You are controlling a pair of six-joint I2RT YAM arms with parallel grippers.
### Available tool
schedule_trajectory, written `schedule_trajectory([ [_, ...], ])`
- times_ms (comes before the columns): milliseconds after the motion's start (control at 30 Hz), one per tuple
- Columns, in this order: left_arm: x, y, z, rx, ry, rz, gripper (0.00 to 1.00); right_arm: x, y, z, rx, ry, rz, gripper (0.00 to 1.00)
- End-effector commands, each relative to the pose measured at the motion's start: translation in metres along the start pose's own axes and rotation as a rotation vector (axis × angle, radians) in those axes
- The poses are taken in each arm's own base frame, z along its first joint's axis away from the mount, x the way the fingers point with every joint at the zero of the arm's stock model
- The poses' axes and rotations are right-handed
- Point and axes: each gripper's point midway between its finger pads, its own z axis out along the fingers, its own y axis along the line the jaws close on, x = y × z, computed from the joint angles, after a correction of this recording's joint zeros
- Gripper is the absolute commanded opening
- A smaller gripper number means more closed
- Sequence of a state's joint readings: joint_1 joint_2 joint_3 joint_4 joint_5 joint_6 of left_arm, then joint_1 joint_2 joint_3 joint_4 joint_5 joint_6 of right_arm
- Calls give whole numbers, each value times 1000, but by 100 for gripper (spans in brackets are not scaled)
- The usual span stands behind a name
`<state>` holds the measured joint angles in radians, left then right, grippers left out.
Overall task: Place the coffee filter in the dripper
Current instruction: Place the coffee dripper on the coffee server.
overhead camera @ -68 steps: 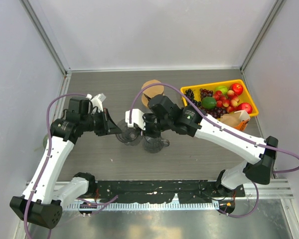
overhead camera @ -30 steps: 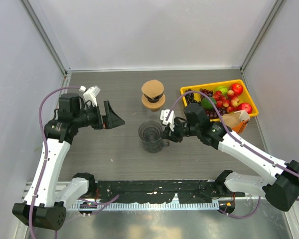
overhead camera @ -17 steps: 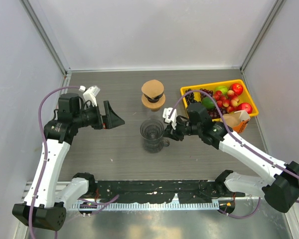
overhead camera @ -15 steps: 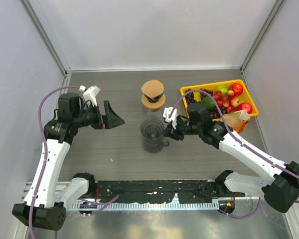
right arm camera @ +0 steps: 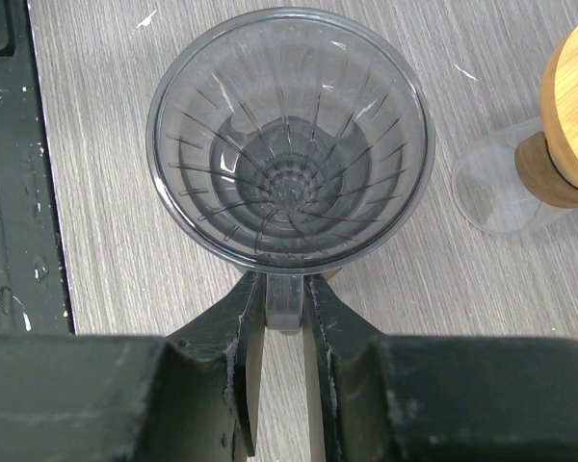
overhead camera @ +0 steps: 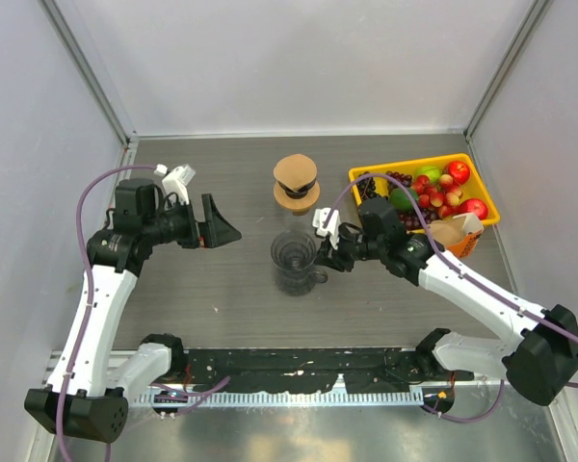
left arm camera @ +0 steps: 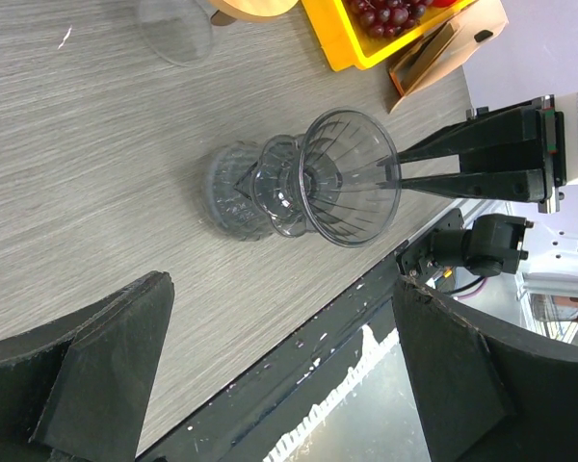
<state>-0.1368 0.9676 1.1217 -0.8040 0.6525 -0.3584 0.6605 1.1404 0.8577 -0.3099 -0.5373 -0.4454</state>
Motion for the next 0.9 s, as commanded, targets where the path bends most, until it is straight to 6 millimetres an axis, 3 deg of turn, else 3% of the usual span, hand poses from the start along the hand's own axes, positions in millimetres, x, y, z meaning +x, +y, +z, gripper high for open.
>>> schedule_trajectory([
  [0, -13, -6, -2, 23, -37, 43, 100, -10, -6, 4, 0, -47, -41, 5],
  [200, -13, -5, -2, 19, -35, 43, 100, -5, -7, 6, 1, -35, -42, 8],
  [367, -13, -6, -2, 22, -35, 46, 100, -1, -5, 6, -7, -22, -38, 30],
  [467, -13, -5, -1, 20, -32, 44, 99, 0, -4, 5, -10, -15, -37, 48],
  [667, -12, -4, -1, 19, -30, 50, 100, -5, -3, -1, -3, -24, -48, 67],
  [867, -13, -4, -2, 16, -31, 64, 99, -26, -4, -22, 16, -49, -73, 82],
])
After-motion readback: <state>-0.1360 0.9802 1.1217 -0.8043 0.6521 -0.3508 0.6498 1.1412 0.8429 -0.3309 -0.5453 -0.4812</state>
